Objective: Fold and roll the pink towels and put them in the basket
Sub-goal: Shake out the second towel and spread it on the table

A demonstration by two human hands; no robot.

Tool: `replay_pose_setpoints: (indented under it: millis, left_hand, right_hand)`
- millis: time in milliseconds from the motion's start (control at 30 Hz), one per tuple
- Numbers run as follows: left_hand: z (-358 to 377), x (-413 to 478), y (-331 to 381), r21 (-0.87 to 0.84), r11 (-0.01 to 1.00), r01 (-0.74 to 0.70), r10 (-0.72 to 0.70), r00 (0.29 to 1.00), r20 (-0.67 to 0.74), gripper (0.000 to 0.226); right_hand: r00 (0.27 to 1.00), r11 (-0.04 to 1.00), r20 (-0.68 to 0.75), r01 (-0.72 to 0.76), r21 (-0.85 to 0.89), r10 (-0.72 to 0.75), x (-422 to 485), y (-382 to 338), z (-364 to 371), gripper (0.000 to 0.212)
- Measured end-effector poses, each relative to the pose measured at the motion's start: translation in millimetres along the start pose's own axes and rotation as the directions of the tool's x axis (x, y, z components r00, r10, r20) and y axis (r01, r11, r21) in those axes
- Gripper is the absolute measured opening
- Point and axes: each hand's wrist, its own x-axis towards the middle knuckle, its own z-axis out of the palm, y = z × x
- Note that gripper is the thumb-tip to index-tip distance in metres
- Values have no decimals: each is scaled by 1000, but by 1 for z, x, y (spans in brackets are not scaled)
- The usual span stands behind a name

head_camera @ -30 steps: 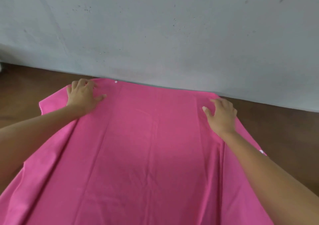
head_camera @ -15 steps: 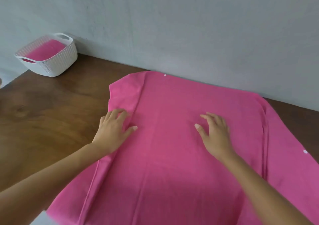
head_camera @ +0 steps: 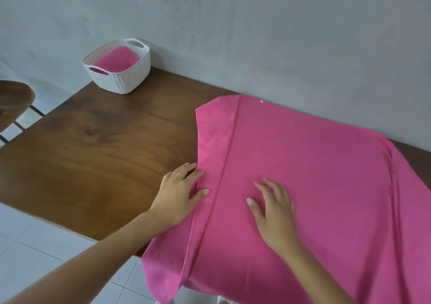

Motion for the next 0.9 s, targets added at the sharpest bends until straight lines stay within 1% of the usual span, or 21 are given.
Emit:
replay_pose_setpoints:
  millis: [100,200,367,500,733,900]
  left_hand:
    - [-3,4,-2,12,999,-41,41,998,42,79]
    - [-4,6,-7,39,996,-82,80,996,51,71]
    - [-9,11,-13,20,992,-128,127,991,47,69]
    - [-19,16,-22,-48,996,-70,71,997,35,66]
    - [-46,30,-57,61,998,11,-14,999,52,69]
    - [-59,45,-75,98,994,48,-53,997,50,68]
  right_hand:
    - [999,998,-16,-36,-58,35,-12,-11,15,66]
    - [998,989,-43,-54,-141,49,-17,-15,18,62]
    - [997,983,-47,-70,-169,63,-17,-17,18,60]
    - [996,982,-51,-86,-168,79,-18,-19,18,58]
    - [995,979,-53,-95,-183,87,-18,-21,18,53]
    - [994,978,-43,-109,-177,103,-18,-23,15,51]
